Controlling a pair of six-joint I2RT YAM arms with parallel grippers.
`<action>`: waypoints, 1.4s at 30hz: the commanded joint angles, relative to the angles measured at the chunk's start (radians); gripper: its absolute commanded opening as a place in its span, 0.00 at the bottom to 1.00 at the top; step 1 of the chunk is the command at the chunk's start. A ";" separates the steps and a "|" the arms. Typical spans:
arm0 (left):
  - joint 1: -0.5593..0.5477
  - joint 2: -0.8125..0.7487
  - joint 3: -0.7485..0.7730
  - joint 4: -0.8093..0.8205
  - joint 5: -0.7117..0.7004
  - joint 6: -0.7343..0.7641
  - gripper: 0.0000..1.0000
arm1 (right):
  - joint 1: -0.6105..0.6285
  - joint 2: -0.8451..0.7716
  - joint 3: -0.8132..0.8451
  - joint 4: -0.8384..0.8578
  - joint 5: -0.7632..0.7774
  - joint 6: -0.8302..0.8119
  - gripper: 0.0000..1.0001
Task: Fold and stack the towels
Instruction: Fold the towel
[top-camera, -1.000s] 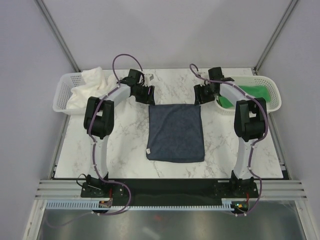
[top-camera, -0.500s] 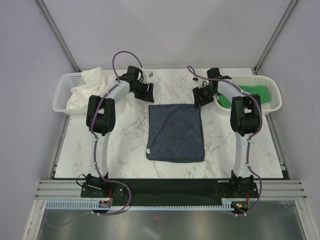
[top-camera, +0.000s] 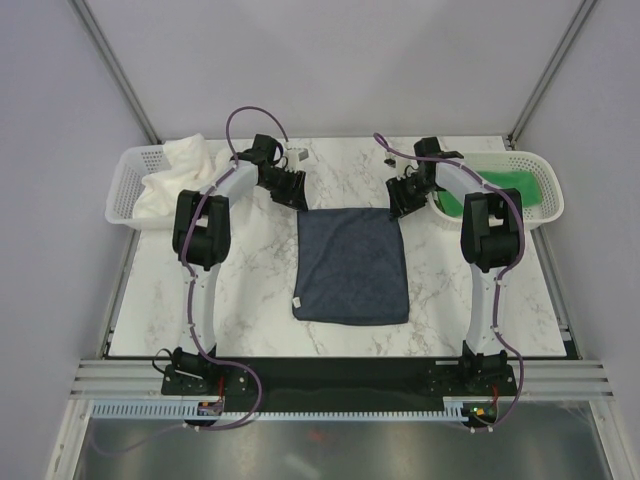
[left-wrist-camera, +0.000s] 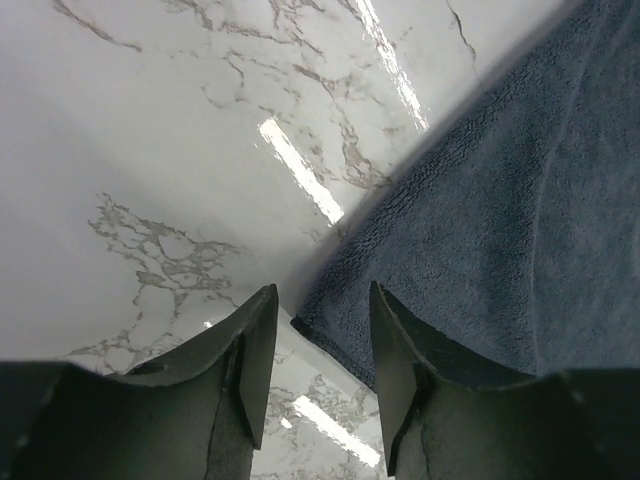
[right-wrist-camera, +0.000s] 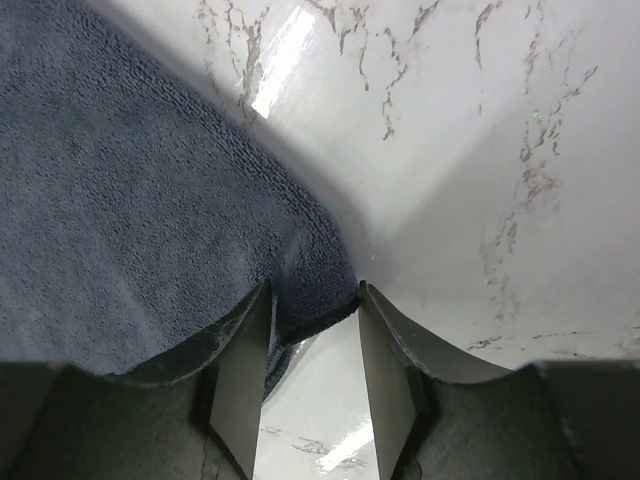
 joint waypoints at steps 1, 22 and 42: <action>0.002 0.012 0.006 -0.024 0.060 0.059 0.48 | -0.006 0.015 0.041 -0.008 -0.037 -0.032 0.49; 0.000 0.023 0.017 -0.054 0.092 0.061 0.23 | -0.027 0.038 0.044 0.031 -0.127 0.237 0.42; 0.000 -0.079 0.090 -0.063 -0.145 -0.036 0.02 | -0.018 -0.164 -0.003 0.139 0.063 0.319 0.00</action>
